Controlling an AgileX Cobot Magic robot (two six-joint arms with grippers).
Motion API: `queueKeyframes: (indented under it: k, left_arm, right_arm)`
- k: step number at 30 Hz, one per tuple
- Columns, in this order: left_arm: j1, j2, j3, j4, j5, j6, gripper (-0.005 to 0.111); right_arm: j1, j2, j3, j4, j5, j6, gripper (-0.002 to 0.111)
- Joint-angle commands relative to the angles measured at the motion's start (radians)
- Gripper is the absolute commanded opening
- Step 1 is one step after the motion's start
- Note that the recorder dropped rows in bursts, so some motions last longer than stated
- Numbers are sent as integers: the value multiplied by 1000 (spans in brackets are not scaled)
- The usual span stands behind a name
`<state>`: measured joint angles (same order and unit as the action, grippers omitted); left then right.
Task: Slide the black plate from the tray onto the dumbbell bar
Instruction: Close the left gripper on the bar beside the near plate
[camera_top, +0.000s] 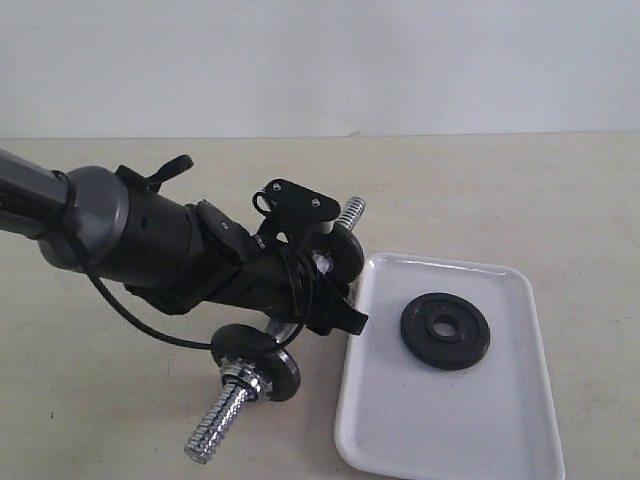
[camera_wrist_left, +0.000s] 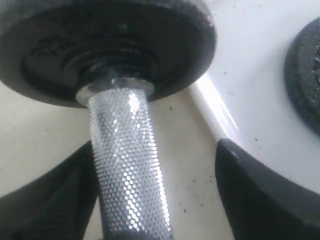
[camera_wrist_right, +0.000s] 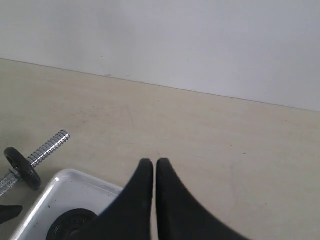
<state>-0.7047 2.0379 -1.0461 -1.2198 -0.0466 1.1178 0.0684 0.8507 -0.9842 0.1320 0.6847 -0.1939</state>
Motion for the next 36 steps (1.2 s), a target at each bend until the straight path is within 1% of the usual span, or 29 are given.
queueKeyframes:
  k: [1,6,12,14,19,25,32,36]
  left_arm:
    - [32,11,2,6,2,28,57]
    - [59,11,2,6,33,96,57]
    - [82,11,4,10,41,117,57]
    - [87,11,8,13,41,140,56]
    - [103,11,8,17,70,140,32]
    - [104,11,8,85,81,140,4]
    - [104,11,8,166,79,141,4]
    - [110,11,8,175,76,141,4]
  right_arm:
    - [0,-1,-5,1,1,1,0]
    - [0,-1,-5,1,1,1,0]
    - [0,-1,-5,1,1,1,0]
    - [0,-1,-5,1,1,1,0]
    - [0,-1,-5,1,1,1,0]
    - [0,-1,-5,1,1,1,0]
    - [0,-1,-5,1,1,1,0]
    - [0,-1,-5,1,2,1,0]
